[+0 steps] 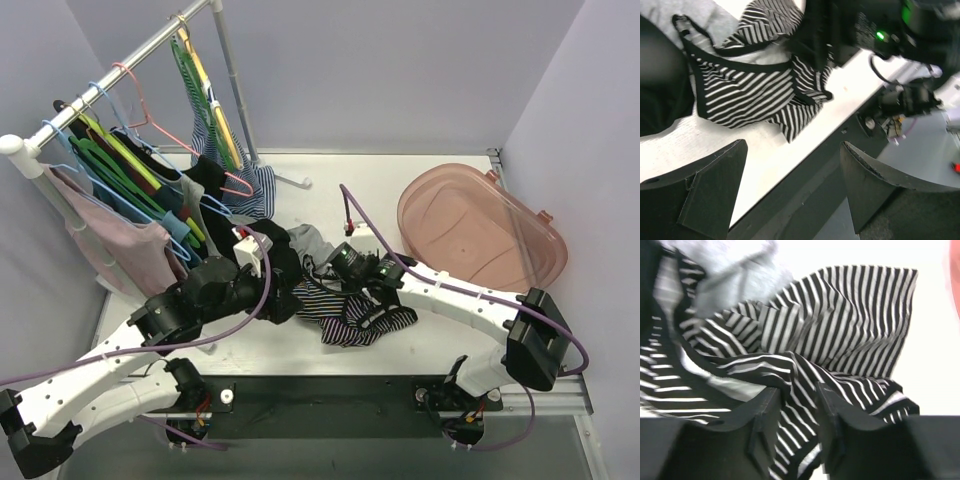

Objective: Place the tank top on the hanger

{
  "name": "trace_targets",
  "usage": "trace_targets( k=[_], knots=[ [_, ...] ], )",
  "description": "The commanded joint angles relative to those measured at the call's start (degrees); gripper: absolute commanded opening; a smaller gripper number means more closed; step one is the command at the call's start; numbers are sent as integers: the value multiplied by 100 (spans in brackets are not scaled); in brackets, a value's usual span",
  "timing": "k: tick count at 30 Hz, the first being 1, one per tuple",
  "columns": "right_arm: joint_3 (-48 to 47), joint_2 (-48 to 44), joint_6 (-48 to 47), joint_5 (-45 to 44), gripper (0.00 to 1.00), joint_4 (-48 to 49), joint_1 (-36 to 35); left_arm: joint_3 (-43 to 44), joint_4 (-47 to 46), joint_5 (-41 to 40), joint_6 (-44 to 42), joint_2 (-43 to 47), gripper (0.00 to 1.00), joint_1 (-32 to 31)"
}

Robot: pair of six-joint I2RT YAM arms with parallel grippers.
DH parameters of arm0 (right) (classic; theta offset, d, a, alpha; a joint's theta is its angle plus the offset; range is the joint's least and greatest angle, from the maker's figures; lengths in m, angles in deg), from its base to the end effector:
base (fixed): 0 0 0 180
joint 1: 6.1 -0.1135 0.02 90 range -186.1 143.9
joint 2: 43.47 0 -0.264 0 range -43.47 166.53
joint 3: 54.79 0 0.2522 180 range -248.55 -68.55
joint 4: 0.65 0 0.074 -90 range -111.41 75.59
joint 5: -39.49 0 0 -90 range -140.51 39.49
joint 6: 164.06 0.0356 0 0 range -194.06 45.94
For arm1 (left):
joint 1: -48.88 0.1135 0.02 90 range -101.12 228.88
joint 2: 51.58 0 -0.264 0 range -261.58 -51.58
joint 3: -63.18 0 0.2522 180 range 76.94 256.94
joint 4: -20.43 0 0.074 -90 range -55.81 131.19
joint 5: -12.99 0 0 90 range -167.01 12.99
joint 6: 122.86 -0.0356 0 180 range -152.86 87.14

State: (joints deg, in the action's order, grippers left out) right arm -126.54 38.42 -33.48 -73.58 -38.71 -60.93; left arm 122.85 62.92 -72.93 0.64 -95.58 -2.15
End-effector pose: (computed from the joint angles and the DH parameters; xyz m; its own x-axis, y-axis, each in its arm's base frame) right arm 0.1855 0.2390 0.2509 -0.7175 0.0208 -0.6963 -0.1776 0.9611 0.2117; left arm 0.1054 -0.1343 0.3156 -0.6867 -0.0265 -0.7265 0.5234 0.6756 -0.5193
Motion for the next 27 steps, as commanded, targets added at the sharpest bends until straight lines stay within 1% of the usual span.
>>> trace_targets(
  k=[1, 2, 3, 6, 8, 9, 11, 12, 15, 17, 19, 21, 23, 27],
  knots=[
    [305, -251, 47, -487, 27, -374, 16, -249, -833, -827, 420, -230, 85, -39],
    [350, -330, 47, -523, 25, -392, 16, -319, -1034, -899, 482, -292, 85, -39],
    [420, -410, 21, -540, 16, -401, 25, -433, -1167, -952, 526, -449, 85, -48],
    [614, -761, -250, -488, 5, -392, 51, -565, -1720, -1154, 632, -897, 85, -39],
    [771, -1068, -409, -392, 1, -279, 60, -548, -2062, -1321, 632, -1170, 84, -39],
    [816, -1313, -532, -330, 0, -208, 60, -513, -2169, -1365, 606, -1458, 84, -30],
    [1000, -1543, -761, -225, 0, -50, 86, -373, -2371, -1523, 553, -1750, 82, -22],
    [1053, -1727, -805, -172, 0, -14, 104, -320, -2442, -1550, 492, -2039, 82, -13],
    [1159, -1878, -876, -14, 0, 12, 192, -109, -2705, -1463, 369, -2575, 77, 31],
    [1185, -1904, -859, 48, 0, 30, 192, 66, -2724, -1480, 342, -2840, 74, 66],
    [1220, -1931, -859, 118, 0, 65, 174, 163, -2724, -1507, 333, -3192, 74, 101],
    [1229, -1940, -841, 162, 0, 109, 165, 234, -2977, -1349, 342, -3446, 72, 180],
    [1247, -1922, -832, 171, 0, 127, 157, 347, -3179, -1076, 307, -3579, 73, 216],
    [1300, -1948, -788, 198, 0, 162, 157, 690, -3128, -996, 175, -4061, 73, 233]
  ],
)
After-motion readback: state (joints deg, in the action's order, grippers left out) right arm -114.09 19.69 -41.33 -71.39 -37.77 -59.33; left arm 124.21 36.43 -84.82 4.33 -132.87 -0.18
